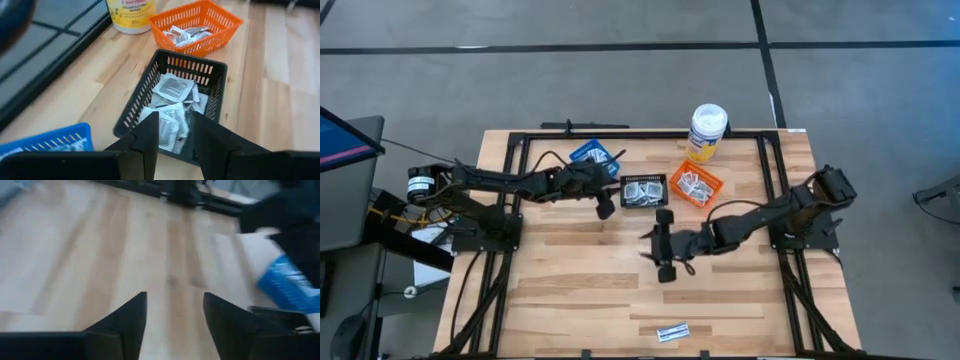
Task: Pick & Place First Aid Supplies
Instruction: Put the bandage into the blue container
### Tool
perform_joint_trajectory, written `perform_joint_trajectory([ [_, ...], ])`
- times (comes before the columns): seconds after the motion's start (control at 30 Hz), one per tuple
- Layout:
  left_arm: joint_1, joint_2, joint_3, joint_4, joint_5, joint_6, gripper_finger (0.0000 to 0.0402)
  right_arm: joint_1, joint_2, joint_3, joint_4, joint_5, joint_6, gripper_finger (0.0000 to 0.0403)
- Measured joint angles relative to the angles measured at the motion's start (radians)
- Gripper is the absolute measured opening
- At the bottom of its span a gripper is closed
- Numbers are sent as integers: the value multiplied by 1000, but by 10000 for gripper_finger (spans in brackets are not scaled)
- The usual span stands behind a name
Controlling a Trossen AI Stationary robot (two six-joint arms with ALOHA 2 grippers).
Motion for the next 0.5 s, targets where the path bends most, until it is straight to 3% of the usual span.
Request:
perform_joint_trajectory([
  [0.2,-55,0,0,0,-1,-135,112,124,-2,68,-98,-94,264,226],
  [0.37,-156,0,0,-1,2,-147,112,230,-2,67,-241,-234,388,229],
  [0.5,-216,0,0,-1,2,-147,112,282,6,67,-324,-239,485,224],
])
